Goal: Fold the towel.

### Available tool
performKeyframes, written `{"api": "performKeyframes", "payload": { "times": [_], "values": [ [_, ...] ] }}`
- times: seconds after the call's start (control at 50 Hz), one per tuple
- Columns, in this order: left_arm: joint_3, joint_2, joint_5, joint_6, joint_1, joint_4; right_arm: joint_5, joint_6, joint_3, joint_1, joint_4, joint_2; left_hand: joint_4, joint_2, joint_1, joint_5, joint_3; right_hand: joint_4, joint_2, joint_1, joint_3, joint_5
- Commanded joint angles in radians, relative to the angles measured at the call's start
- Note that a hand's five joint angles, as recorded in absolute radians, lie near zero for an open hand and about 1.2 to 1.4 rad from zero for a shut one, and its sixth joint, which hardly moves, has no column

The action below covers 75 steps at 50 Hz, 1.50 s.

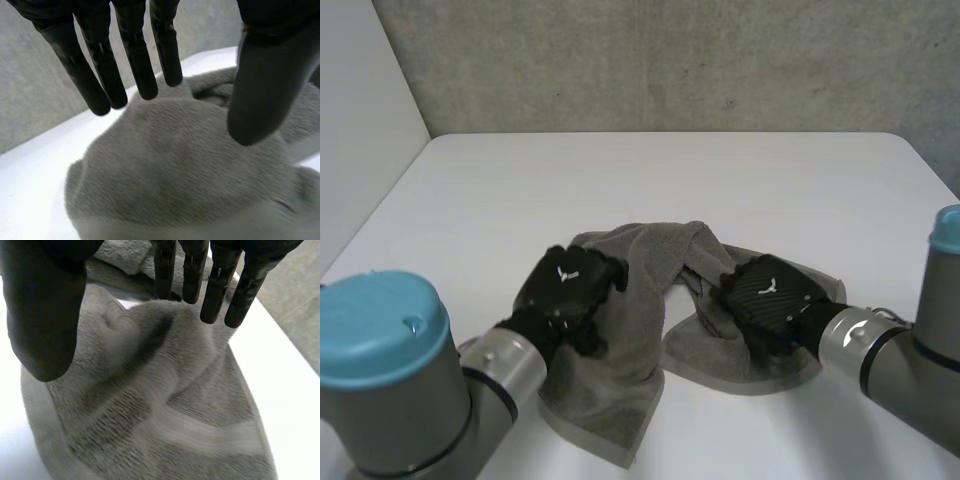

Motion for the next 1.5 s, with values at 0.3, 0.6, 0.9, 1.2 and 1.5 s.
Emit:
{"api": "performKeyframes", "payload": {
  "times": [0.3,0.6,0.9,1.2,1.5],
  "values": [
    [0.029,-0.127,-0.086,-0.128,-0.086,-0.006,0.048,0.03,0.025,0.124,-0.169,0.181,-0.503,-0.506,-0.5,-0.667,-0.497,0.05,0.032,0.06,0.031,0.091],
    [0.105,-0.27,-0.152,-0.125,-0.1,-0.006,0.125,0.013,0.025,0.107,-0.214,0.157,0.229,0.226,0.232,0.065,0.236,1.026,1.008,1.036,1.007,1.067],
    [0.22,-0.205,-0.149,-0.105,0.041,-0.044,0.061,-0.036,-0.049,-0.002,-0.185,0.038,0.644,0.641,0.647,0.48,0.651,1.036,1.017,1.045,1.016,1.076],
    [0.432,-0.08,0.089,-0.083,0.204,-0.174,-0.071,0.066,-0.347,-0.104,-0.074,-0.046,0.644,0.641,0.647,0.48,0.651,1.036,1.017,1.045,1.016,1.076],
    [0.352,0.178,0.261,-0.182,0.339,-0.361,-0.329,0.229,-0.483,-0.364,0.302,-0.255,0.644,0.641,0.647,0.48,0.651,1.036,1.017,1.045,1.016,1.076]
  ]
}}
